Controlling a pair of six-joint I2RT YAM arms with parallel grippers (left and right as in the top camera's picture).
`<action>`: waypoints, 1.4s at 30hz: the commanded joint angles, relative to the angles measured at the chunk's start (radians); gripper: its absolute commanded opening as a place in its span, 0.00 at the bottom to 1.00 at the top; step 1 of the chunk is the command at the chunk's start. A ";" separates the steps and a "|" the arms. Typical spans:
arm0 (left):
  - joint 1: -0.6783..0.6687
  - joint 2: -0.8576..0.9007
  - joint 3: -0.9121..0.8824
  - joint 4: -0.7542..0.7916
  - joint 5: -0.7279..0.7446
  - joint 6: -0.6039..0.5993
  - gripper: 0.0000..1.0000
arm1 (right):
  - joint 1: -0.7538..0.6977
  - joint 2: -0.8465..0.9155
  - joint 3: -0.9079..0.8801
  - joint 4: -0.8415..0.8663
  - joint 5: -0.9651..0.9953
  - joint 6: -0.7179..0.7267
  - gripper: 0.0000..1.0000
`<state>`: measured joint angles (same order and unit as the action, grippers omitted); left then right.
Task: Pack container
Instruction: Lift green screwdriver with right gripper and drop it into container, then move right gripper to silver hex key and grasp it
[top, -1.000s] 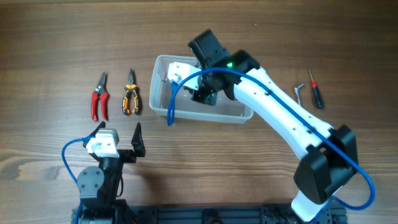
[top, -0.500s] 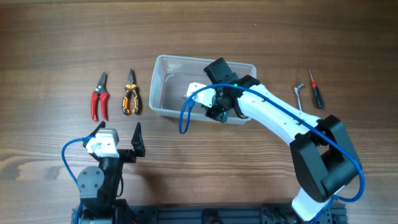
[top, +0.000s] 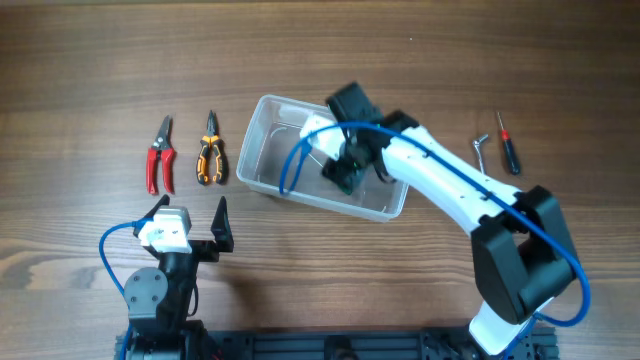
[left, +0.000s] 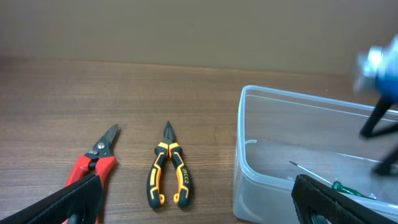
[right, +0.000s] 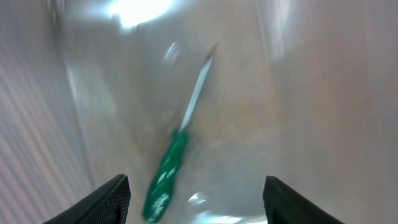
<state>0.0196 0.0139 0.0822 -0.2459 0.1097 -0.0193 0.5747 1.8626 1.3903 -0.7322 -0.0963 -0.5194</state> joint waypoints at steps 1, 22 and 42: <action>0.001 -0.007 -0.006 0.003 0.002 0.016 1.00 | -0.029 -0.002 0.250 -0.117 0.047 0.170 0.59; 0.001 -0.007 -0.006 0.003 0.002 0.016 1.00 | -0.721 0.004 0.162 -0.472 0.085 0.332 0.30; 0.001 -0.007 -0.006 0.003 0.002 0.016 1.00 | -0.721 0.019 -0.057 -0.206 0.099 0.208 0.31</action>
<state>0.0196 0.0139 0.0822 -0.2462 0.1097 -0.0193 -0.1493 1.8629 1.3411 -0.9482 0.0010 -0.2905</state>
